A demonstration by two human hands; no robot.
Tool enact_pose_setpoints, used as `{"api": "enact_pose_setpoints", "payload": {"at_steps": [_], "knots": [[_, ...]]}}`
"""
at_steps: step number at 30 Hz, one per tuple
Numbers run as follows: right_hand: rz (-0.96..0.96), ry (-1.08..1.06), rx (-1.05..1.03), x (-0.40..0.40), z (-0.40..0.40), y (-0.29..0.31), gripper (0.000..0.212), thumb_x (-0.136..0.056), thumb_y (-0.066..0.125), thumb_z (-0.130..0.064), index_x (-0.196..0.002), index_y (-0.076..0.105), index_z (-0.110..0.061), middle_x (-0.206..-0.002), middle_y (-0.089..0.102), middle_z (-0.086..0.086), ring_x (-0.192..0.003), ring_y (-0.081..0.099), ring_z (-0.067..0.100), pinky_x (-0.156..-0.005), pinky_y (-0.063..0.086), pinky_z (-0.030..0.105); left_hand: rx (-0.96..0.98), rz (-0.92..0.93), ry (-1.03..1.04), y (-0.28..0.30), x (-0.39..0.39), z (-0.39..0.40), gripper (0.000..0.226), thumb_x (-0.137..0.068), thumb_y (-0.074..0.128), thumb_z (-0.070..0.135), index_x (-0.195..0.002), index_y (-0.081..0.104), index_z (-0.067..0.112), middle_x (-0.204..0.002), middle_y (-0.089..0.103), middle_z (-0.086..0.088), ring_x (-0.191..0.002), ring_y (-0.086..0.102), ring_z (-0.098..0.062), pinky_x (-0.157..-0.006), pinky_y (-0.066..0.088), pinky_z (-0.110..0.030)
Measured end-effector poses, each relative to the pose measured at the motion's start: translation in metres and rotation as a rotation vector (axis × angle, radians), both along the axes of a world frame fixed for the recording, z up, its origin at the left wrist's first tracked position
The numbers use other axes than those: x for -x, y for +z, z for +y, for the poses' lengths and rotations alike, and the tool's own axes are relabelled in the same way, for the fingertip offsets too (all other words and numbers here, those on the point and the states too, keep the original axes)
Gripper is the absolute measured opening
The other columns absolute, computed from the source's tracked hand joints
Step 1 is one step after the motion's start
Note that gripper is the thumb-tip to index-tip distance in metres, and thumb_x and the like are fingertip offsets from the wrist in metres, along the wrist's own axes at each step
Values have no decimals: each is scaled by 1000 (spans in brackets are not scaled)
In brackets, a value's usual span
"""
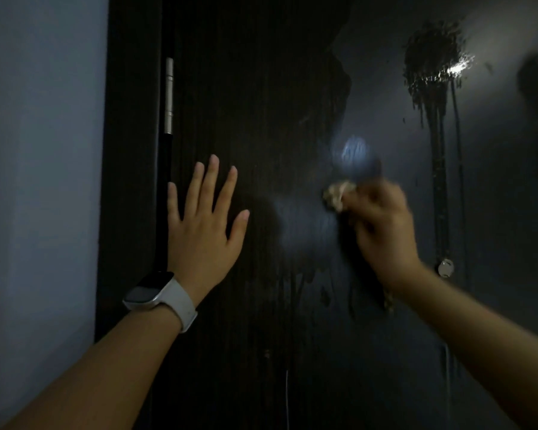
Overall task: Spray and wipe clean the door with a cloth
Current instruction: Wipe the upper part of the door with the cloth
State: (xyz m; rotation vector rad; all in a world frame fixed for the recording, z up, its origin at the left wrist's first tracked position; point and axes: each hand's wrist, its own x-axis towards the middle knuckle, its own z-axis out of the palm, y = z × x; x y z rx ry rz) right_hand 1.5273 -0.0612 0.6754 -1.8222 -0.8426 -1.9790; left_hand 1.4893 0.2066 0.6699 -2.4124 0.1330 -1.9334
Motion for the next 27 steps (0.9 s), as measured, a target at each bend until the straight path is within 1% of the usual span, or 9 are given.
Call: {"api": "enact_pose_setpoints", "payload": {"at_steps": [4,7,9,12,16,18,21,24,27], "knots": [[96,67,294,8,-4,-108,34,-87,46,-6,-114,68,-6,-111,50,5,-98,49,23,-82,41,24,1,46,17,1,3,2,69,-94,15,54,-155,6,24,-163,-5,-4,-150,-6,-22,-119,-2,-55],[106,34,349,7,-7,-118,34,-88,47,-10,-113,69,-6,-110,49,4,-98,49,23,-79,42,24,7,81,2,2,6,1,69,-93,14,55,-155,3,26,-163,-10,-2,-149,-10,-20,-119,-6,-53],[104,63,256,10,3,-94,28,-89,50,-10,-105,72,-7,-104,50,3,-92,50,23,-75,39,24,12,82,-8,1,6,3,67,-96,18,53,-155,4,26,-163,-9,-3,-149,-11,-20,-119,-5,-52],[171,165,-45,14,30,-49,14,-86,67,-1,-95,75,-7,-90,53,4,-82,54,25,-68,43,28,12,81,-17,-5,8,5,65,-97,22,52,-155,9,26,-163,-6,-6,-149,-10,-24,-120,-5,-48],[225,295,-224,18,59,-38,15,-88,68,-6,-102,74,-7,-91,53,0,-83,54,17,-71,47,24,66,105,-114,-18,19,2,62,-99,36,45,-155,15,25,-163,-3,-7,-149,-7,-25,-121,-3,-47],[225,290,-219,21,65,-71,19,-87,68,-5,-106,72,-7,-93,54,2,-85,52,14,-74,47,21,90,92,-156,-38,29,2,60,-99,45,38,-153,22,24,-163,4,-7,-150,-1,-24,-121,1,-45],[254,256,-184,28,73,-145,20,-84,69,0,-104,72,-4,-90,54,5,-84,47,12,-74,36,10,134,109,-190,-93,41,3,60,-96,54,32,-151,29,26,-162,10,-4,-149,5,-21,-120,7,-43],[320,206,-167,33,81,-223,21,-82,68,0,-103,73,-2,-92,52,1,-81,50,16,-70,36,15,183,185,-208,-155,44,5,65,-95,53,36,-152,24,28,-163,2,-1,-150,0,-20,-118,13,-46],[428,221,-236,46,88,-272,17,-79,68,-3,-95,75,-2,-90,53,-2,-78,55,14,-70,42,18,211,262,-254,-198,41,9,68,-97,51,39,-154,15,30,-163,-8,0,-150,-9,-21,-119,1,-42]]}}
